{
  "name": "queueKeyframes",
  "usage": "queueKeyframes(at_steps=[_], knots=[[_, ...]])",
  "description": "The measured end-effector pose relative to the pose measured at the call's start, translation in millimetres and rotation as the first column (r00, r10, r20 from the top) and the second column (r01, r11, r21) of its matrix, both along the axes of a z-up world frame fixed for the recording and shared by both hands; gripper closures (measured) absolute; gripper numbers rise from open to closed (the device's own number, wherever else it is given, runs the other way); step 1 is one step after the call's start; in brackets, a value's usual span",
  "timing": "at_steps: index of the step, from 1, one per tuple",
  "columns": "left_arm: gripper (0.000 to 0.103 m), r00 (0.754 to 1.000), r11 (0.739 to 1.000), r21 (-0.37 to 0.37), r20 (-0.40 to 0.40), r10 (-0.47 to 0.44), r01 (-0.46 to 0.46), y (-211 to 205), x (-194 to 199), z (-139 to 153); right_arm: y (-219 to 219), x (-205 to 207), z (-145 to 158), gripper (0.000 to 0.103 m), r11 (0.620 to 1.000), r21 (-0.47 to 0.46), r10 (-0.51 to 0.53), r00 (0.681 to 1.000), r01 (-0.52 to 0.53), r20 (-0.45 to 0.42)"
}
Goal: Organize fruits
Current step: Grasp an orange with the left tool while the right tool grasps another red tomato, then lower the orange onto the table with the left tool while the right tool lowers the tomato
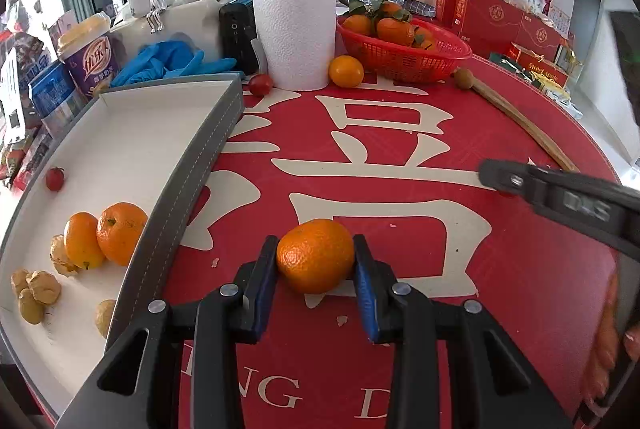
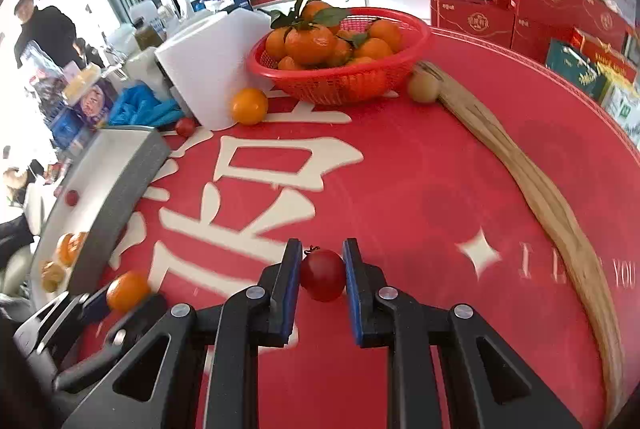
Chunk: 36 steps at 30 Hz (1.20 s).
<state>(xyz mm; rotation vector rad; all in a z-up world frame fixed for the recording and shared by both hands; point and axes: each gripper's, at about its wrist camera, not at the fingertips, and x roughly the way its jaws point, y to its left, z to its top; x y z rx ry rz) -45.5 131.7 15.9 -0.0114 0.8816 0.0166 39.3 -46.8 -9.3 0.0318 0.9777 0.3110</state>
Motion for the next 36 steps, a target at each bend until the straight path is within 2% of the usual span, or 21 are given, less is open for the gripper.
queueKeyframes(at_steps=[4, 22, 36], knots=[[0.065, 1.0, 1.0, -0.005, 0.0, 0.0, 0.0, 1, 0, 0, -13, -16, 8, 0.081, 0.999, 0.053, 0.002, 1.0, -0.002, -0.005], [0.065, 1.0, 0.999, -0.044, -0.011, -0.004, 0.003, 15, -11, 4, -26, -17, 17, 0.081, 0.984, 0.176, 0.006, 0.997, 0.008, -0.081], [0.065, 1.0, 0.999, -0.05, 0.009, -0.01, 0.011, 23, -19, 9, -20, -18, 10, 0.081, 0.985, 0.174, -0.001, 0.993, 0.021, -0.116]])
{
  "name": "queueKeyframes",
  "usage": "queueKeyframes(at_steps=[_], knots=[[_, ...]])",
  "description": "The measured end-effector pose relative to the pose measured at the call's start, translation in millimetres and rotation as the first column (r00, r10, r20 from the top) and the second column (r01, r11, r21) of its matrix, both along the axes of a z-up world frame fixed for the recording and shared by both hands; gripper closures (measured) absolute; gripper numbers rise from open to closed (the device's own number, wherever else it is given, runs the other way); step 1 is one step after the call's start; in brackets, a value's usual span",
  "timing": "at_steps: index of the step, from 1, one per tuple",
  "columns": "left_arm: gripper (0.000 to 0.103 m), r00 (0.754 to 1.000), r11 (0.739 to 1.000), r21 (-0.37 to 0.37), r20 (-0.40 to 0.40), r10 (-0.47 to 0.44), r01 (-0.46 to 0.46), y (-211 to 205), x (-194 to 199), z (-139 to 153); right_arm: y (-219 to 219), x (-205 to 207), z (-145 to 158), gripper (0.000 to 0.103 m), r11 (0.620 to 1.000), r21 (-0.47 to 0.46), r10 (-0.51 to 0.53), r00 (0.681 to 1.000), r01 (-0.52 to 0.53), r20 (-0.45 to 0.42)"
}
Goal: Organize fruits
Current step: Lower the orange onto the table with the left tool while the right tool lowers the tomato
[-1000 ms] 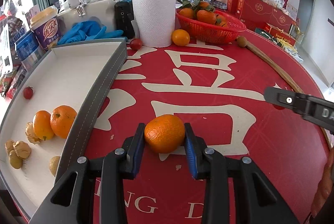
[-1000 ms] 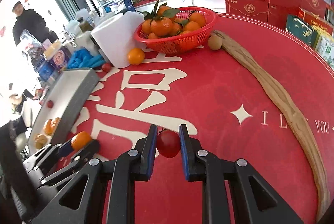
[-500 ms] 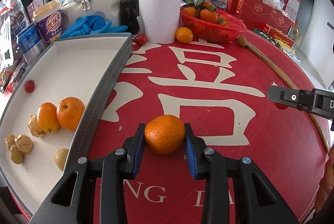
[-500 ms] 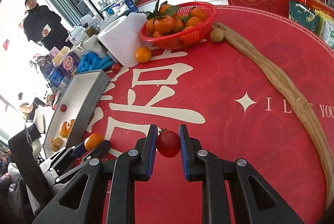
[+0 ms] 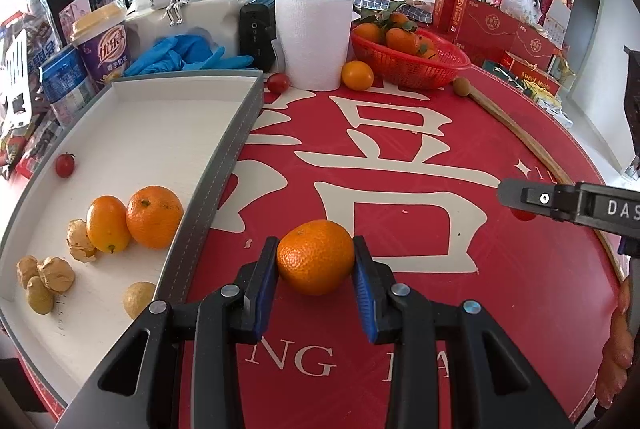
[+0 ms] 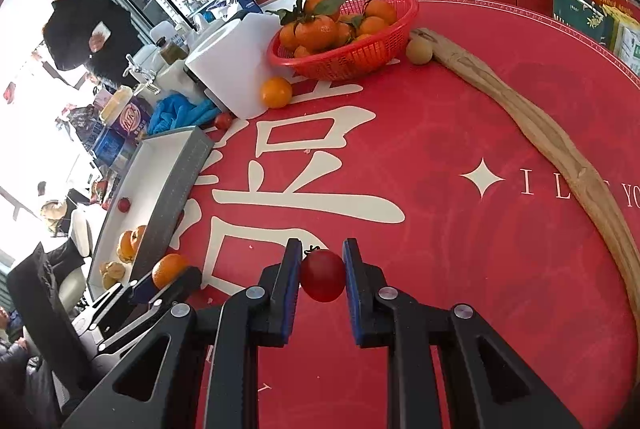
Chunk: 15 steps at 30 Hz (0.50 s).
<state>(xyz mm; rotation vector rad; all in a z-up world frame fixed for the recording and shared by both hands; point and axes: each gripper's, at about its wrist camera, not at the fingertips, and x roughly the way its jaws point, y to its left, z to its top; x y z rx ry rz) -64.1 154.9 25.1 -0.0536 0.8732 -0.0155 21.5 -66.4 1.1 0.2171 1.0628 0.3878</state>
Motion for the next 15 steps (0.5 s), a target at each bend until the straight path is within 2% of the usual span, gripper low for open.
queueKeyframes(at_steps=[5, 7, 9, 13, 14, 15], knots=[[0.065, 1.0, 1.0, 0.008, -0.011, 0.005, -0.004, -3, 4, -5, 8, -5, -2, 0.081, 0.998, -0.056, -0.003, 1.0, 0.005, 0.028], [0.065, 1.0, 1.0, 0.007, -0.017, 0.006, -0.006, -6, 10, -4, 12, -8, -3, 0.081, 0.99, -0.138, -0.012, 0.997, 0.022, 0.074], [0.065, 1.0, 1.0, 0.016, -0.021, 0.003, -0.002, -10, 16, -5, 17, -10, -5, 0.081, 0.967, -0.25, -0.023, 0.992, 0.053, 0.122], [0.063, 1.0, 0.999, 0.053, -0.022, 0.007, -0.006, -18, 28, -8, 8, -6, -15, 0.081, 0.946, -0.31, -0.053, 0.989, 0.094, 0.139], [0.06, 1.0, 0.999, 0.052, -0.019, 0.004, -0.003, -19, 30, -8, 4, -5, -15, 0.081, 0.944, -0.313, -0.06, 0.985, 0.108, 0.159], [0.045, 1.0, 0.999, 0.052, -0.018, -0.003, 0.004, -20, 32, -9, 3, -5, -16, 0.081, 0.94, -0.322, -0.061, 0.984, 0.112, 0.165]])
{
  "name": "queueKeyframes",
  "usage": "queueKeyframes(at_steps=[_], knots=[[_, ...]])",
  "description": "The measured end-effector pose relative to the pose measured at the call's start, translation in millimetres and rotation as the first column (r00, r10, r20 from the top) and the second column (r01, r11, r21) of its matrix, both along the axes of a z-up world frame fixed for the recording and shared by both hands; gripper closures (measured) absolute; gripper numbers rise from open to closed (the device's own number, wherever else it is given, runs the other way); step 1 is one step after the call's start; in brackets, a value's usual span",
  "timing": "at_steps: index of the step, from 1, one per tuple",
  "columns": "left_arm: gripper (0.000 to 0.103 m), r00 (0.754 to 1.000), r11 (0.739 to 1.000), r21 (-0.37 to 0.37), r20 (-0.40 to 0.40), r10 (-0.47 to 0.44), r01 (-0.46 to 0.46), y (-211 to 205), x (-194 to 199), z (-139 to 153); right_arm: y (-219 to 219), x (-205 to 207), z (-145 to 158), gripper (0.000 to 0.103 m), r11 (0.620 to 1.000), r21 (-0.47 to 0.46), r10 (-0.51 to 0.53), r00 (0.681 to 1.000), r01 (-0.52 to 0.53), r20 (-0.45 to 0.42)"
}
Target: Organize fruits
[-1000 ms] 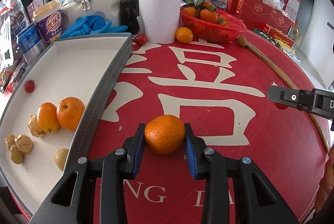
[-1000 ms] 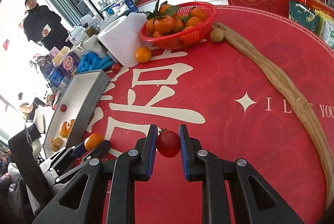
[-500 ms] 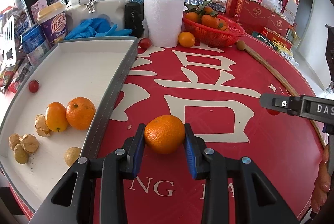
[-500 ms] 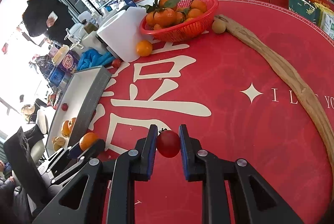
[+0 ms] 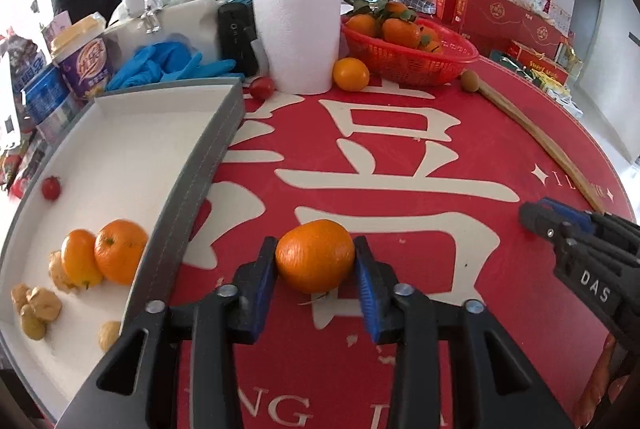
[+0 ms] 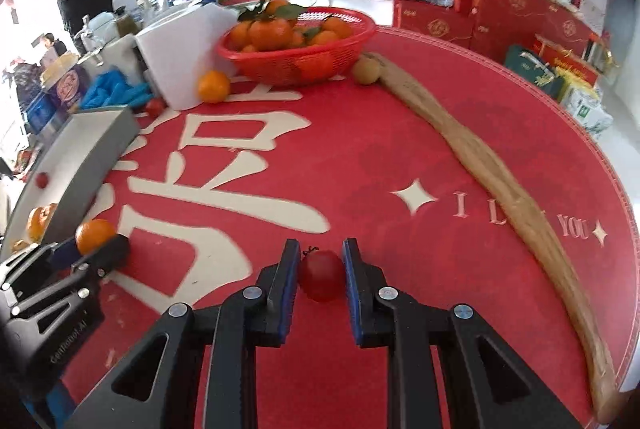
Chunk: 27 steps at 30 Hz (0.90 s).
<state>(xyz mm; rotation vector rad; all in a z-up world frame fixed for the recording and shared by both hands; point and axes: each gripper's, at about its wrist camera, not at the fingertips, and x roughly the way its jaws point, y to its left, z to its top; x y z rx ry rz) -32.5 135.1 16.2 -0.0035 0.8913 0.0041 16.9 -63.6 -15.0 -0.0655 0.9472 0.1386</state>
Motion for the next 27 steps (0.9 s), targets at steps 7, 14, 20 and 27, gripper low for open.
queueKeyframes(at_steps=[7, 14, 20, 27], knots=[[0.013, 1.0, 1.0, -0.008, -0.018, -0.021, 0.02, -2, 5, -4, -2, -2, -2, 0.013, 1.0, -0.015, -0.003, 1.0, 0.004, 0.031], [0.005, 0.999, 0.999, -0.017, -0.031, -0.03, 0.029, -5, 9, -7, 2, 4, -8, 0.005, 0.997, -0.073, -0.023, 1.0, 0.023, 0.006], [0.001, 0.999, 0.999, -0.009, -0.039, -0.033, 0.033, -6, 11, -9, -6, 8, -9, 0.0, 0.996, -0.069, -0.062, 0.998, 0.061, -0.013], [0.0, 0.999, 0.999, -0.006, -0.041, -0.033, 0.033, -8, 11, -9, -13, 6, -9, 0.0, 0.994, -0.069, -0.088, 0.996, 0.087, -0.01]])
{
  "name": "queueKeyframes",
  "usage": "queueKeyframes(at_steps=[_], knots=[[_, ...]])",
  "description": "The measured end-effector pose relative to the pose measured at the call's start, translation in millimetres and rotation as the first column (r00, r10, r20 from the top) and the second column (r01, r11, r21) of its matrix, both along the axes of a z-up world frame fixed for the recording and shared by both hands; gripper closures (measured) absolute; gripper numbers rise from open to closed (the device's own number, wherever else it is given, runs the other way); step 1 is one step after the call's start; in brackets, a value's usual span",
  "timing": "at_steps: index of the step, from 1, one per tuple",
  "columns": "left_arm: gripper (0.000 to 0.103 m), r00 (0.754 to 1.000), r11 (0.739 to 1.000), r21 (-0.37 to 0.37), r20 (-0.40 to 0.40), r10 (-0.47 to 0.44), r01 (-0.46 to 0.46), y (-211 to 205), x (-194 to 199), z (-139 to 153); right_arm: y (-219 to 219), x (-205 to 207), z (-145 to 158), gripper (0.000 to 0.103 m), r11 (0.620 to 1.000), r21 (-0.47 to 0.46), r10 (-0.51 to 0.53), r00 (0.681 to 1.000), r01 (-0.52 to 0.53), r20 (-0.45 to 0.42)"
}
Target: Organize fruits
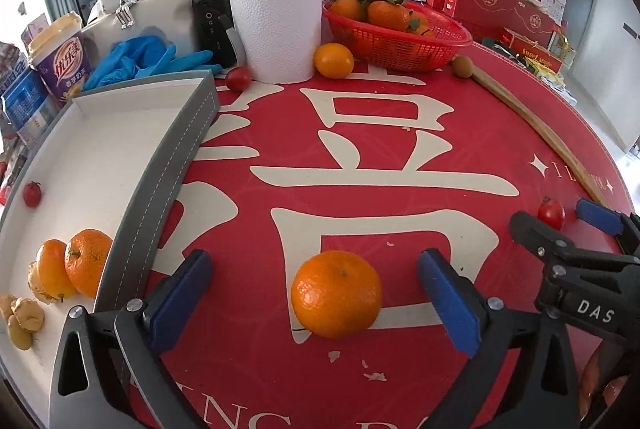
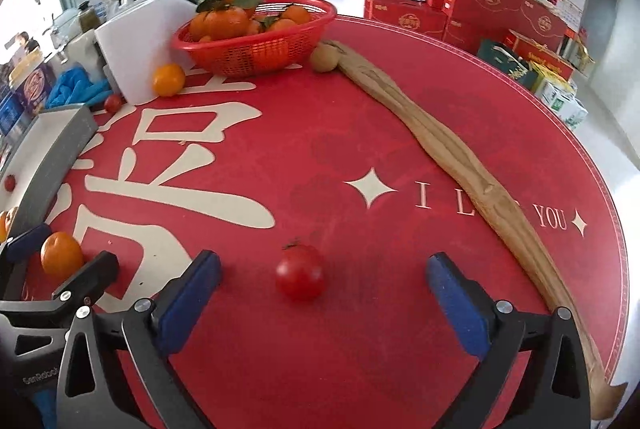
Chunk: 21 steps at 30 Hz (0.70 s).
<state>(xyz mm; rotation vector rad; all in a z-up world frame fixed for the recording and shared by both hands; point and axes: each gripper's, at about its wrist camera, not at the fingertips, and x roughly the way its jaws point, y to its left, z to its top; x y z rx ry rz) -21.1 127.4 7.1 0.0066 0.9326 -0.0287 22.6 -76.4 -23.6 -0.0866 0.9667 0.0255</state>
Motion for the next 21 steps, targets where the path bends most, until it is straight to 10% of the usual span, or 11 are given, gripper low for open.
queueKeyframes(at_steps=[21], knots=[[0.0, 1.0, 1.0, 0.001, 0.0, -0.001, 0.001, 0.4, 0.0, -0.1, -4.4, -1.5, 0.5, 0.0, 0.999, 0.0, -0.041, 0.999, 0.041, 0.005]])
